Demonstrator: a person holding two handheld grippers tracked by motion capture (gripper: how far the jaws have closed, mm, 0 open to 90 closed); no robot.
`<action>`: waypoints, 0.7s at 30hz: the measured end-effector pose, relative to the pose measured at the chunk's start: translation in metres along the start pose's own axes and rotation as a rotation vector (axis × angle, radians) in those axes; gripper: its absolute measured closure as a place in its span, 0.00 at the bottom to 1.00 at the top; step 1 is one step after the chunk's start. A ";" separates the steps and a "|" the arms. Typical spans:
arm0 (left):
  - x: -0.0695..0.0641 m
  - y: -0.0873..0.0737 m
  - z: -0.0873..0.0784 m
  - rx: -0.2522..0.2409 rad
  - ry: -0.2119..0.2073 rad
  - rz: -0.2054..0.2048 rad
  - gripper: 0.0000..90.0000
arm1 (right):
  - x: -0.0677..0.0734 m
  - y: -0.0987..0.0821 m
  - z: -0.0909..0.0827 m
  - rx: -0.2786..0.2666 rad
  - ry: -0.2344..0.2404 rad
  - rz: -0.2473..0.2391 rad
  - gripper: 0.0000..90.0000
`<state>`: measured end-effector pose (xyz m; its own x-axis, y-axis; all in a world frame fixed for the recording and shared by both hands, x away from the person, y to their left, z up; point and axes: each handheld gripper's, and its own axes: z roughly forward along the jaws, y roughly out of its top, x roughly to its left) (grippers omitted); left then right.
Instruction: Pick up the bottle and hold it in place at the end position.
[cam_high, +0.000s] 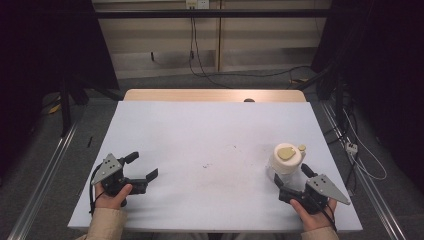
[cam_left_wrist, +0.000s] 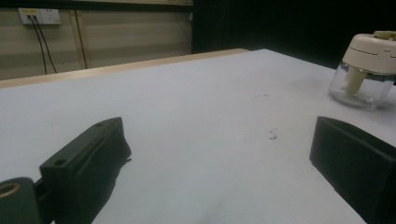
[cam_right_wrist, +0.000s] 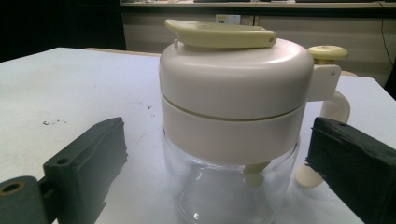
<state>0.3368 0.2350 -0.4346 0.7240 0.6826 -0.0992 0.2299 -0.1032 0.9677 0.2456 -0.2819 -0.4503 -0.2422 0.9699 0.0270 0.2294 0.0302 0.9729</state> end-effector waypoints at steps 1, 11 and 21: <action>0.000 0.000 0.000 0.000 0.001 0.002 0.04 | -0.001 0.000 0.001 0.002 -0.003 -0.002 0.04; -0.001 -0.001 0.002 0.015 -0.009 0.013 0.04 | -0.006 0.000 0.008 0.029 0.007 0.000 0.04; -0.002 -0.001 0.004 0.034 -0.012 0.023 0.04 | -0.017 -0.002 0.019 0.069 0.024 0.040 0.04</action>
<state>0.3377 0.2307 -0.4365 0.7372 0.6710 -0.0798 0.2345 -0.1432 0.9615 0.2674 -0.2942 -0.4571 -0.2533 0.9647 0.0722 0.3036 0.0084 0.9528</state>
